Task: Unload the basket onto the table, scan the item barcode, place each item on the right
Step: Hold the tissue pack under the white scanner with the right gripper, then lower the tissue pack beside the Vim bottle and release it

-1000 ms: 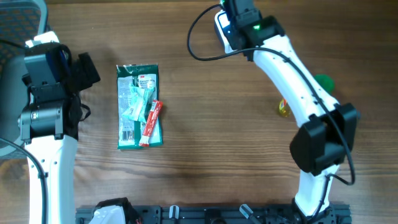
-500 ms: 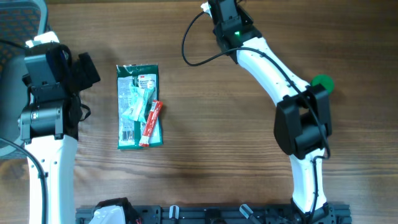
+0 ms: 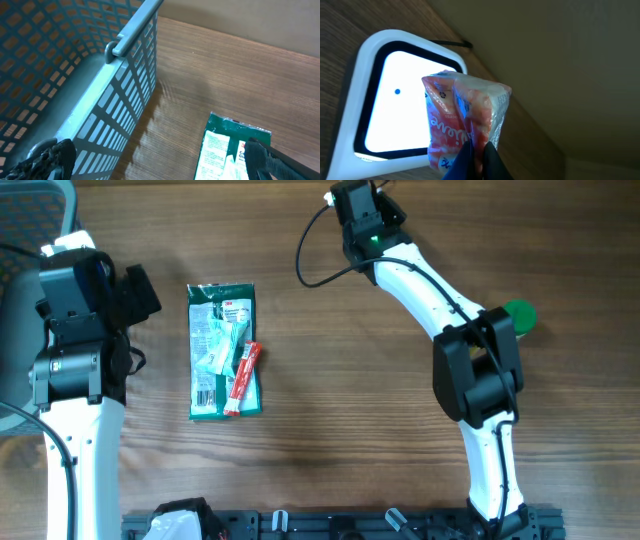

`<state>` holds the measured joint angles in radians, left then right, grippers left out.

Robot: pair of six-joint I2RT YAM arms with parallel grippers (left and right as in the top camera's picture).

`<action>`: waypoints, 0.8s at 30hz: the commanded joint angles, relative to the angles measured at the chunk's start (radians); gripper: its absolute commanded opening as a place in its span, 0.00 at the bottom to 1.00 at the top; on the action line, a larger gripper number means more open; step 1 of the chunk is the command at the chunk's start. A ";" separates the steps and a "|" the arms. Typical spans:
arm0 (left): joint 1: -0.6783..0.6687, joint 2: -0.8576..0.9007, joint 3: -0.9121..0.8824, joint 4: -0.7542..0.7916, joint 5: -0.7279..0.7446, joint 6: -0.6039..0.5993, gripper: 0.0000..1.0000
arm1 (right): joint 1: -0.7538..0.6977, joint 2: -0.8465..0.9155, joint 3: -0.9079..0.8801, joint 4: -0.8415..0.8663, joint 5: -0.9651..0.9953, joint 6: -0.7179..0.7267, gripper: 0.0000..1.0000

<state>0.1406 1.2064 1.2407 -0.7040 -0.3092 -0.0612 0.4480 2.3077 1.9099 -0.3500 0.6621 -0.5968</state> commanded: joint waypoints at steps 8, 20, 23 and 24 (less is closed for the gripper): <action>0.006 0.001 0.004 0.003 0.005 0.002 1.00 | -0.002 -0.071 0.013 -0.019 -0.049 0.167 0.04; 0.006 0.001 0.004 0.003 0.005 0.002 1.00 | -0.109 -0.457 0.013 -0.812 -0.502 0.636 0.05; 0.006 0.001 0.004 0.003 0.005 0.002 1.00 | -0.158 -0.446 -0.003 -1.028 -0.640 0.690 0.05; 0.006 0.001 0.004 0.003 0.005 0.002 1.00 | -0.167 -0.446 -0.026 -1.073 -0.665 0.719 0.05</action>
<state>0.1406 1.2064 1.2407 -0.7040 -0.3092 -0.0612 0.3050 1.8282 1.9274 -1.3487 0.1711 0.0013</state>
